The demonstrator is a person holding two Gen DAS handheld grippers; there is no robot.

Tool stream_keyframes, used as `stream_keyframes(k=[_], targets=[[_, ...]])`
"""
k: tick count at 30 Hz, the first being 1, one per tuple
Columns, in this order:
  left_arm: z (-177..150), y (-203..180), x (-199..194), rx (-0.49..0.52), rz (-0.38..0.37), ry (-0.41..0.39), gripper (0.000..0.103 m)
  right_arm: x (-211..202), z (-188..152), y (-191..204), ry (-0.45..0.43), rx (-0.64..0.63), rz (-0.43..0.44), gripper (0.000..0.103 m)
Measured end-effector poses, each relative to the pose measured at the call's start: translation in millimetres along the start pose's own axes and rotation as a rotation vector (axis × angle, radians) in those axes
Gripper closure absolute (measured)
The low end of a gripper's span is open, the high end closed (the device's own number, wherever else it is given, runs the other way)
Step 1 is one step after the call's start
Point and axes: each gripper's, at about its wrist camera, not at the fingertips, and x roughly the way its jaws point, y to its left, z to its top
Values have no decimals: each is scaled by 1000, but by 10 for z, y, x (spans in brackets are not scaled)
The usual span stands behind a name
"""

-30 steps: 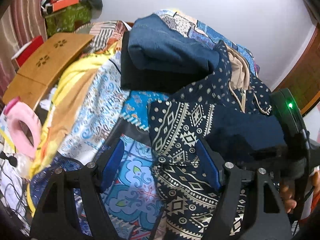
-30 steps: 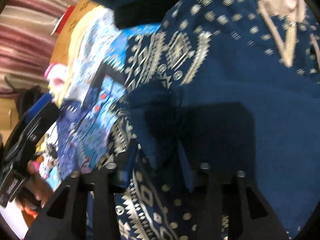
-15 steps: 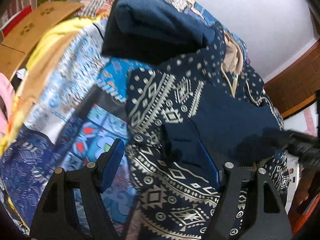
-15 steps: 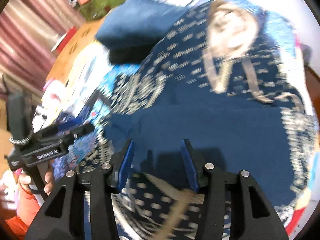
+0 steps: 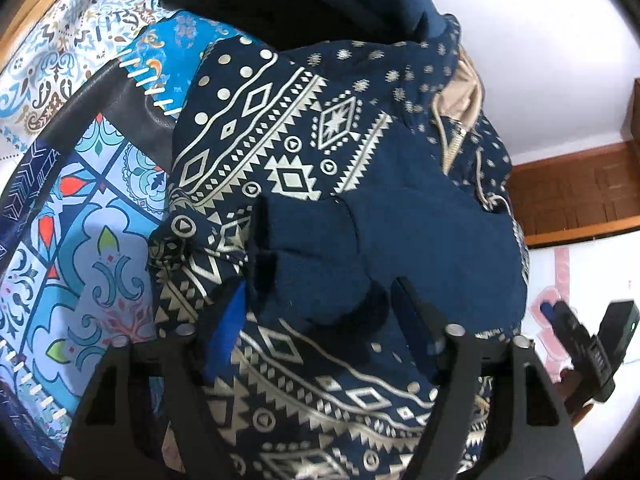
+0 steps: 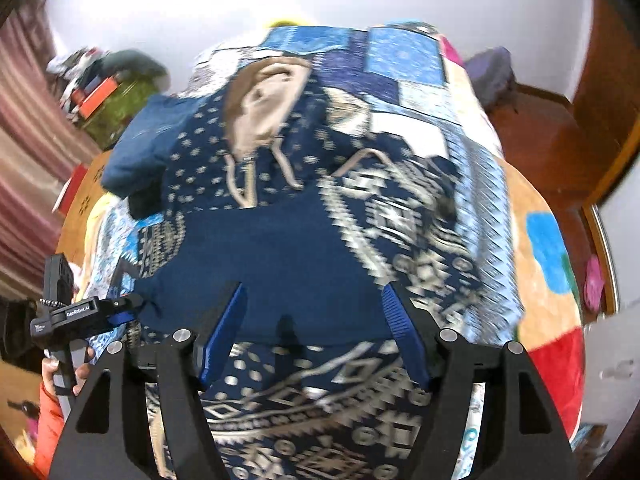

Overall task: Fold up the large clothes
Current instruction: 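Grasp the hoodie hem with both grippers and fold it toward the hood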

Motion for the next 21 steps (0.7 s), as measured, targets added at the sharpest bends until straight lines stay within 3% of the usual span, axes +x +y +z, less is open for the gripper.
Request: stream_keyframes(k=[5, 8, 10, 17, 19, 21], targets=[[-30, -184, 9, 74, 103, -70, 62, -45, -56, -312, -14, 73, -32, 36], [-98, -455, -71, 199, 181, -116, 94, -64, -65, -483, -28, 112, -49, 36], [-141, -629, -145, 276, 218, -149, 94, -88, -70, -585, -41, 134, -53, 36], [-46, -1287, -498, 446, 240, -300, 95, -247, 20, -875, -98, 198, -78, 36], [70, -1425, -695, 471, 224, -355, 95, -300, 63, -933, -116, 207, -83, 36], [192, -1546, -886, 469, 161, -397, 95, -340, 99, -970, -128, 211, -92, 36]])
